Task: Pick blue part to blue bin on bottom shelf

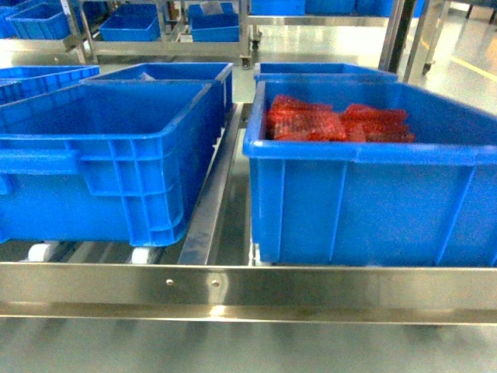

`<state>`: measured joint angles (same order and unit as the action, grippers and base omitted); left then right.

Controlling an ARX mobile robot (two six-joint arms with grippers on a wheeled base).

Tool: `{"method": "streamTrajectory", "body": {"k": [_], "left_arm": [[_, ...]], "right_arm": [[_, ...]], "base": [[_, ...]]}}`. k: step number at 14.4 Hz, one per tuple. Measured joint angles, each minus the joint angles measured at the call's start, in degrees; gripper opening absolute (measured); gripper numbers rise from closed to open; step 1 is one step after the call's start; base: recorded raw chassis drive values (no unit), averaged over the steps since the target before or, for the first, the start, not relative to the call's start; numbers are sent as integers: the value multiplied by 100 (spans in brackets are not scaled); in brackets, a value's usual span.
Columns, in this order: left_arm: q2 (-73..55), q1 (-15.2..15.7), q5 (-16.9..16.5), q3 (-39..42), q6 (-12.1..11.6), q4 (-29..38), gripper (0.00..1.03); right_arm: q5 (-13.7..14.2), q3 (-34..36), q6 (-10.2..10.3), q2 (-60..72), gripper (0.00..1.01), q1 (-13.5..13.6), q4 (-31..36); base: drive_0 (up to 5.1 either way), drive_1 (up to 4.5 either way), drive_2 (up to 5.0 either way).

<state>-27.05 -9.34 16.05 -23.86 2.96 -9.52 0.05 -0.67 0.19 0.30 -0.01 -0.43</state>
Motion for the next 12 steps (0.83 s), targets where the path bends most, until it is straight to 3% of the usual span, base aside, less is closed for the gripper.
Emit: {"method": "streamTrajectory", "body": {"k": [7, 12], "left_arm": [[0, 0, -2, 11, 2, 11, 43], [7, 0, -2, 11, 2, 15, 43]], "right_arm": [[-7, 0, -2, 0, 98, 0, 11], [-7, 0, -4, 0, 98, 0, 24]], "base": [[0, 0, 0], [-8, 426, -441]]}}
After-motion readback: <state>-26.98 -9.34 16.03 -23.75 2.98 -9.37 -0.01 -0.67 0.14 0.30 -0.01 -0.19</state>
